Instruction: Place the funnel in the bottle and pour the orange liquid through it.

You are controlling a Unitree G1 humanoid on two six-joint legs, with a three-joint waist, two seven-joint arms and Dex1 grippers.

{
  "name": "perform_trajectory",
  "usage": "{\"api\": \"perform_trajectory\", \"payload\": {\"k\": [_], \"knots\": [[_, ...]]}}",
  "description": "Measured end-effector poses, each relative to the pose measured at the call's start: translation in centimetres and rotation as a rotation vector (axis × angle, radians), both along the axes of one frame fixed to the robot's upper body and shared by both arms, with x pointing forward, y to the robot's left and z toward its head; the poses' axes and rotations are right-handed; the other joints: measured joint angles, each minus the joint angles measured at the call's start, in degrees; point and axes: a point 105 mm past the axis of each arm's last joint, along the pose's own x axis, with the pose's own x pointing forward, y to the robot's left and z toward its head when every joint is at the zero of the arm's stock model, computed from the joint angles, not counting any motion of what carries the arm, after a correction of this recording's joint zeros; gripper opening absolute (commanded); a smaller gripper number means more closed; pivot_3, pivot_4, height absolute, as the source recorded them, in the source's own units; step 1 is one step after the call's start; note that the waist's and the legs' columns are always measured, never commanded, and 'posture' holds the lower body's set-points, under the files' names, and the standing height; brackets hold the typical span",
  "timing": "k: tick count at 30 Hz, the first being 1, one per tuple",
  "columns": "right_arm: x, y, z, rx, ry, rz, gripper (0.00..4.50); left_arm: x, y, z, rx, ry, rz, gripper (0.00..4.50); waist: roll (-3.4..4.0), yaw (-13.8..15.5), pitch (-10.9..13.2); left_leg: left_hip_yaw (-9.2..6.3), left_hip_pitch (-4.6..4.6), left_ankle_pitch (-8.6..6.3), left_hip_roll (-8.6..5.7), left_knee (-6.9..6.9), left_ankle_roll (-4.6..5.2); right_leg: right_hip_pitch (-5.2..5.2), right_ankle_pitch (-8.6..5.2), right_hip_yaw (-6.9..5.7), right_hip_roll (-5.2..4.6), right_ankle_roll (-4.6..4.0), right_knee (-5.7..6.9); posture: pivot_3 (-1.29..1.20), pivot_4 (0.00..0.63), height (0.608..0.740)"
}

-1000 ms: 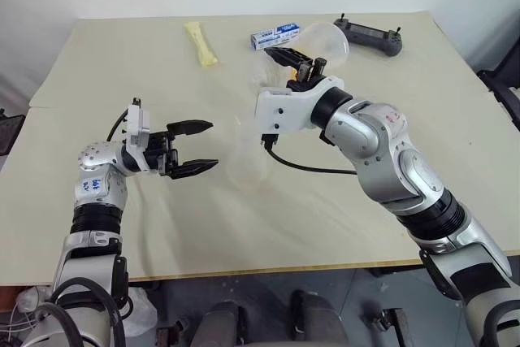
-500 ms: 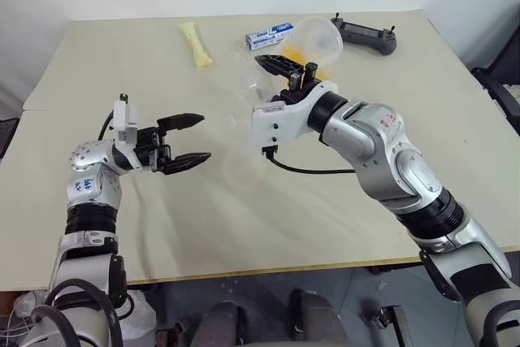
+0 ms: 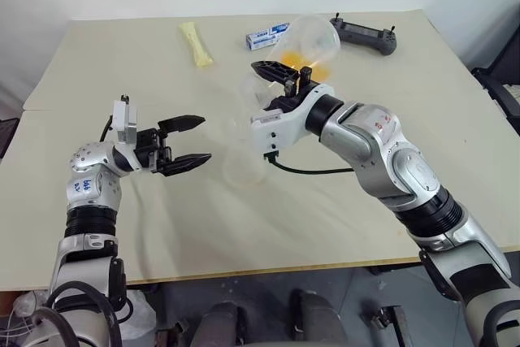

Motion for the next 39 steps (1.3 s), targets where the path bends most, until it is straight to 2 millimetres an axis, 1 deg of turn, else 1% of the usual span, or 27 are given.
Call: {"api": "perform_trajectory", "payload": {"k": [6, 12, 17, 25, 39], "knots": [[0.25, -0.08, -0.31, -0.034, -0.016, -0.005, 2.43, -0.02, -0.21, -0.08, -0.006, 0.004, -0.007, 4.50, 0.00, -0.05, 0.00, 0.00, 0.00, 0.00, 0.01, 0.00, 0.00, 0.00, 0.00, 0.00, 0.00, 0.00, 0.00, 0.00, 0.150, 0.740], [0.35, -0.49, 0.21, -0.039, -0.045, -0.013, 2.43, -0.06, -0.38, -0.24, -0.012, 0.013, -0.013, 4.50, 0.00, 0.01, 0.00, -0.01, 0.00, 0.00, 0.00, 0.01, 0.00, 0.00, 0.00, 0.00, 0.00, 0.00, 0.01, 0.00, 0.150, 0.740], [0.52, -0.50, -0.10, -0.063, -0.049, -0.011, 2.43, -0.04, -0.56, -0.30, -0.017, 0.015, -0.016, 4.50, 0.00, -0.05, 0.00, 0.00, 0.00, 0.00, 0.01, 0.00, 0.00, 0.00, 0.00, 0.00, 0.01, 0.00, 0.01, 0.00, 0.150, 0.740], [0.37, -0.29, -0.32, -0.085, -0.056, 0.009, 2.43, -0.02, -0.61, -0.28, -0.019, 0.014, -0.015, 4.50, 0.00, -0.03, 0.00, -0.01, 0.00, 0.00, 0.01, 0.01, 0.00, 0.00, 0.00, 0.00, 0.00, 0.00, 0.02, 0.00, 0.150, 0.740], [0.35, -0.48, -0.41, -0.120, -0.077, 0.016, 2.43, -0.05, -0.92, -0.26, -0.024, 0.010, -0.024, 4.50, 0.00, -0.03, 0.00, 0.00, 0.00, 0.00, 0.01, 0.01, 0.00, 0.00, 0.00, 0.00, 0.00, 0.00, 0.02, 0.00, 0.150, 0.740]]}}
